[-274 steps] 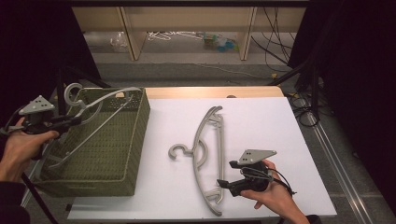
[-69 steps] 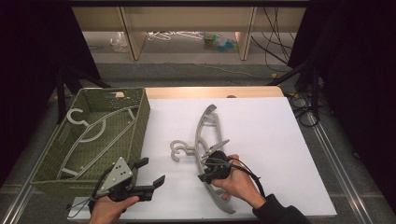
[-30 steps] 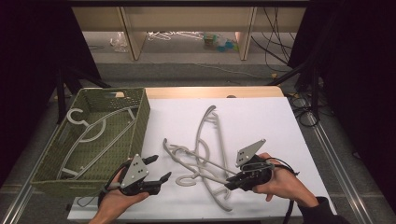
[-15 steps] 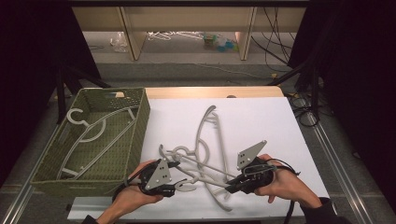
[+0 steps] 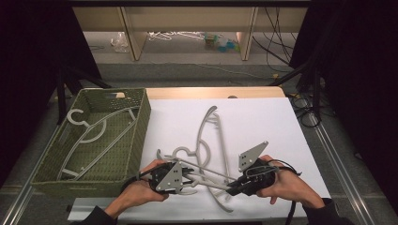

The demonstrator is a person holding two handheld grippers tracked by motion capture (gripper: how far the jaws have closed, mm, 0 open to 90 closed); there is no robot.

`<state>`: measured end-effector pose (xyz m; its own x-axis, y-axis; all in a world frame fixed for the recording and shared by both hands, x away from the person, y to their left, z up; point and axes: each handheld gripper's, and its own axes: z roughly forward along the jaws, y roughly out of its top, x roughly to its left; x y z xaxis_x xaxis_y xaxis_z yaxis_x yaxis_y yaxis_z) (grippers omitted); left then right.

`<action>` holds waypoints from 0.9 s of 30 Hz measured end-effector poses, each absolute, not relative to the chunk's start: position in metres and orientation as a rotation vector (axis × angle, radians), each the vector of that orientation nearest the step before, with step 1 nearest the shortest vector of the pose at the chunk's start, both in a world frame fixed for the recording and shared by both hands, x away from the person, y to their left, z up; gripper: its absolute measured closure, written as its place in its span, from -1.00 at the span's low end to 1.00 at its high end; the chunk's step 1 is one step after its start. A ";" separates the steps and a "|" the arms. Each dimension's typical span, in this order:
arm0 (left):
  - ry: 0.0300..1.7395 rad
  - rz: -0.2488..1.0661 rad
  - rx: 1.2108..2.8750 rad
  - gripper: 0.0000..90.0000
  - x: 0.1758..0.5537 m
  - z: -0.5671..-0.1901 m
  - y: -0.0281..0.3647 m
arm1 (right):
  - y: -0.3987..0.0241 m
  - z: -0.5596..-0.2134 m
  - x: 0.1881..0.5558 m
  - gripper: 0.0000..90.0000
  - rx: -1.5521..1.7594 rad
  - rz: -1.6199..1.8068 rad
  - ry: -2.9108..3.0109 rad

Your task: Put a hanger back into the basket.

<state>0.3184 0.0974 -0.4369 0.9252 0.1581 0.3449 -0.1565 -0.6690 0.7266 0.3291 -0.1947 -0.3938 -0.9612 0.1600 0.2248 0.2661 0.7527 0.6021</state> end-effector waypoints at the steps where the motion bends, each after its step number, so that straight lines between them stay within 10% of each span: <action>1: -0.019 0.491 2.266 0.47 0.318 -0.435 0.098 | -0.195 -0.394 0.329 0.83 -0.337 -0.998 -2.788; 27: 0.067 0.395 2.262 0.82 0.314 -0.399 0.098 | -0.203 -0.389 0.343 0.54 -0.431 -1.092 -2.850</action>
